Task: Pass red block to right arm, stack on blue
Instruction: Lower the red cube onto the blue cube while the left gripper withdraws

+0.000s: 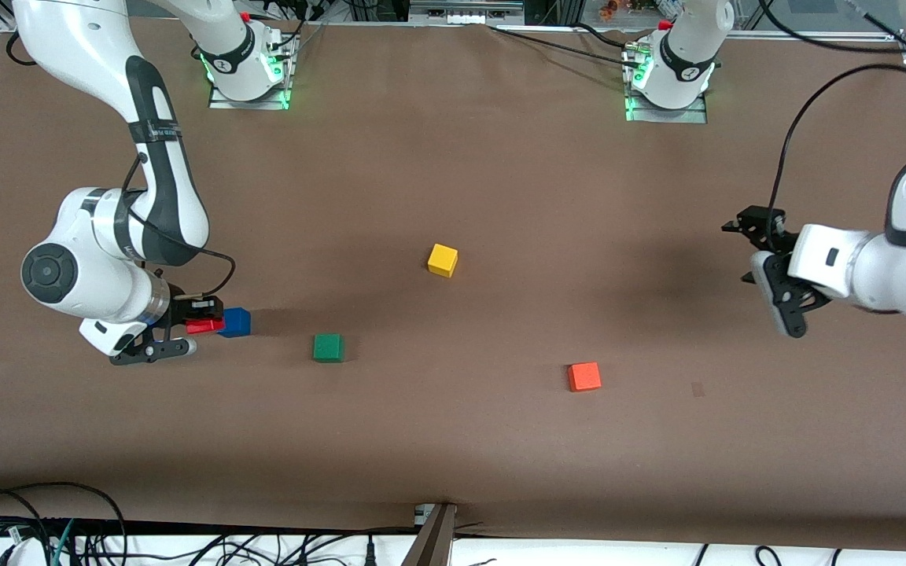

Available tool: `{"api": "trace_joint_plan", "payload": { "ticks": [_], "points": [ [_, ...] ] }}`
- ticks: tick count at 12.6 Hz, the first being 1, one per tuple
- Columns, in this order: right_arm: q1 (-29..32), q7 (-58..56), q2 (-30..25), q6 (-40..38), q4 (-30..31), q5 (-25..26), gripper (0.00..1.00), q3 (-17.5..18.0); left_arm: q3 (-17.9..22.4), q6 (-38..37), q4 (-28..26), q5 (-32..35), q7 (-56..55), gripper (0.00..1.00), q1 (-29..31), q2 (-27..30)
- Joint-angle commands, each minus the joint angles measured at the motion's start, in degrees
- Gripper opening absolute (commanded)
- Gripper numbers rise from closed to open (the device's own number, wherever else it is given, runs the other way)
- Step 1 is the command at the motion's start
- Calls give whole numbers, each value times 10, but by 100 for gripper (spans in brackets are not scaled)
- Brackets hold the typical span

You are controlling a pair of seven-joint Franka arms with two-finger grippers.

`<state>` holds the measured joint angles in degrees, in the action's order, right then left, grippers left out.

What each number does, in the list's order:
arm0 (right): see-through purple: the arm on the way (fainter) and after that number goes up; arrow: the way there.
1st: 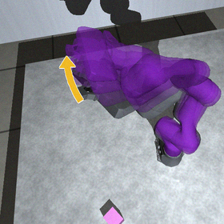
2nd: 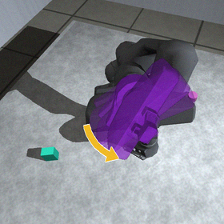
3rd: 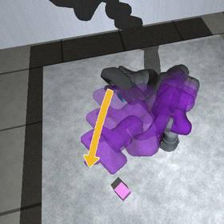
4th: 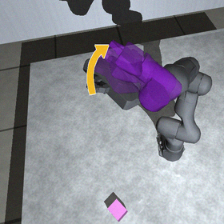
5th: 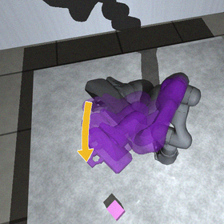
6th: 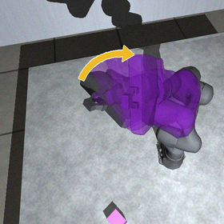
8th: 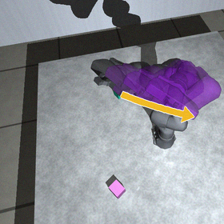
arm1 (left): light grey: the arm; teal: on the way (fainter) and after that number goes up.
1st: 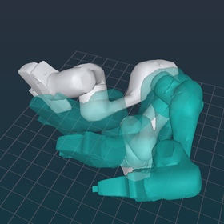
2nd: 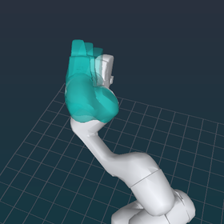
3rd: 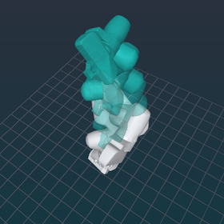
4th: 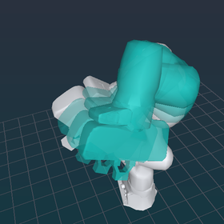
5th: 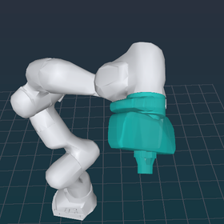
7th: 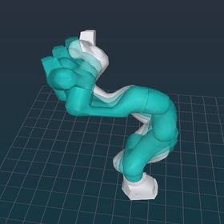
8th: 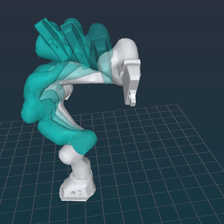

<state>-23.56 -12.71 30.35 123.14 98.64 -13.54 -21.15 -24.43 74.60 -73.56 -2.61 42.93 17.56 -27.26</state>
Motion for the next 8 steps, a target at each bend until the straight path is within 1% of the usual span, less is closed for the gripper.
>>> {"api": "trace_joint_plan", "payload": {
  "ticks": [1,2,3,4,5,6,8],
  "points": [
    [-13,10,-36,62,73,11,0,-1,7,-19,-13,36,-121,100,-16,63],
    [-18,10,-39,75,84,11,0,0,37,-18,-29,36,-164,100,-44,87],
    [-21,10,-41,83,90,10,0,-1,97,-14,-46,35,-206,100,-104,117],
    [-22,14,-41,90,95,10,0,0,149,-12,-65,35,-248,100,-154,138],
    [-22,17,-43,97,102,10,0,0,177,-4,-82,35,-297,100,-184,155],
    [-24,17,-44,108,110,10,0,0,201,38,-122,35,-342,100,-212,188],
    [-27,17,-46,130,126,10,0,0,228,113,-209,35,-370,100,-232,245]
  ]
}}
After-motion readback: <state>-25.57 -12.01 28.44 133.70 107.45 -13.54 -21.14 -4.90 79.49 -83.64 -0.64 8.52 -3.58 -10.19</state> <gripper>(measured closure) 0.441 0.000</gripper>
